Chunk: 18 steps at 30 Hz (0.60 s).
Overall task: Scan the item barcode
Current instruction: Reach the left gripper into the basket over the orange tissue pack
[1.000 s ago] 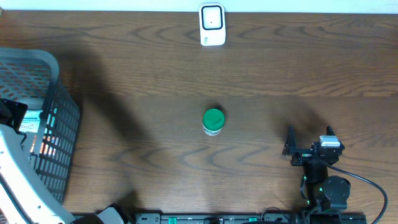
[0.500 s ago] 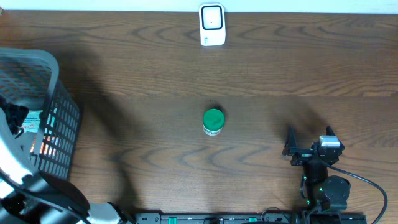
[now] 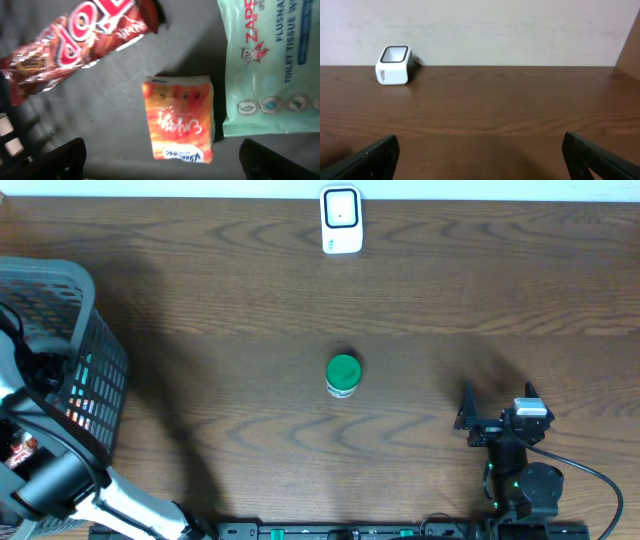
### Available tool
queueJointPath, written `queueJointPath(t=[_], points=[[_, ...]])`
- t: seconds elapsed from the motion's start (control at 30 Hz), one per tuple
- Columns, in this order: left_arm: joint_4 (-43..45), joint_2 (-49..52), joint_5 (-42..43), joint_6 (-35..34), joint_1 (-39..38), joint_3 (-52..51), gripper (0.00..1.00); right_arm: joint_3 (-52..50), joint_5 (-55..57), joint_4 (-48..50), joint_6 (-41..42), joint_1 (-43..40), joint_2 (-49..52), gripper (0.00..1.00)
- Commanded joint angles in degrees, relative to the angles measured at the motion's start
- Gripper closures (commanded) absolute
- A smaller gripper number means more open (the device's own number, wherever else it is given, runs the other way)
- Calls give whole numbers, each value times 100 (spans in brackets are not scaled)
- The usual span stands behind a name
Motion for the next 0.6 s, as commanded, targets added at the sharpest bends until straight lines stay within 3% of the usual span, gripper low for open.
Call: queueJointPath(t=[0.0, 0.47, 0.57], points=[[190, 203, 232, 76, 9, -190, 2, -9, 15, -24, 57, -13, -20, 1], [1596, 203, 232, 74, 11, -1633, 0, -9, 15, -24, 57, -13, -20, 1], [1576, 199, 234, 74, 9, -1641, 18, -9, 15, -24, 57, -13, -20, 1]])
